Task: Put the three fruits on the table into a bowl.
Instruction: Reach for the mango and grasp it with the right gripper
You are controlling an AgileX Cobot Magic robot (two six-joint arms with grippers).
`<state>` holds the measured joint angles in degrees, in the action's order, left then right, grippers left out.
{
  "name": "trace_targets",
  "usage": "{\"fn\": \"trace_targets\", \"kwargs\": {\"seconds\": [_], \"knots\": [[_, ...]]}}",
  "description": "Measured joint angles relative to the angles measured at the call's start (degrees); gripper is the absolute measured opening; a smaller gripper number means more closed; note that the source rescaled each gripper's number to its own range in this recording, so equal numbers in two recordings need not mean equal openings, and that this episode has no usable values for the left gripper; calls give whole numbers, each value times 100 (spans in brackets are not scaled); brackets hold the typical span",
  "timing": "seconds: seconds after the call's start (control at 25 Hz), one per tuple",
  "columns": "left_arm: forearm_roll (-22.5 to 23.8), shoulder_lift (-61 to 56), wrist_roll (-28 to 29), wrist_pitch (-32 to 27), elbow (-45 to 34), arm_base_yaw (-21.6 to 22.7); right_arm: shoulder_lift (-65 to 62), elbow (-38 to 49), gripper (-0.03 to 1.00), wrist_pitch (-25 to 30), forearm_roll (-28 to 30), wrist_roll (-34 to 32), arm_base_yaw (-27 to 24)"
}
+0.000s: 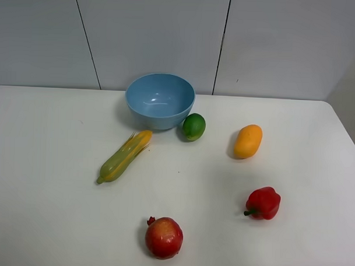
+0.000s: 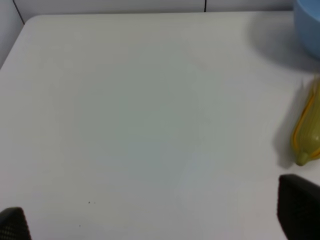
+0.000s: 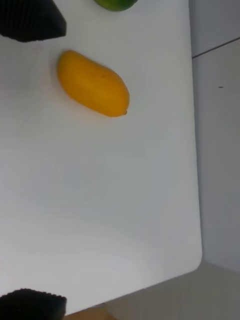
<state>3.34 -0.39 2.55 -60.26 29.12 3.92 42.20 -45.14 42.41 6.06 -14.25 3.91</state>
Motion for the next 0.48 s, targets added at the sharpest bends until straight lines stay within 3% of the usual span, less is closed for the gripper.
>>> {"fn": "trace_targets", "kwargs": {"seconds": [0.28, 0.48], "knots": [[0, 0, 0, 0, 0, 0, 3104, -549, 100, -1441, -370, -42, 0], [0, 0, 0, 0, 0, 0, 4763, -994, 100, -2017, -606, -42, 112]]}}
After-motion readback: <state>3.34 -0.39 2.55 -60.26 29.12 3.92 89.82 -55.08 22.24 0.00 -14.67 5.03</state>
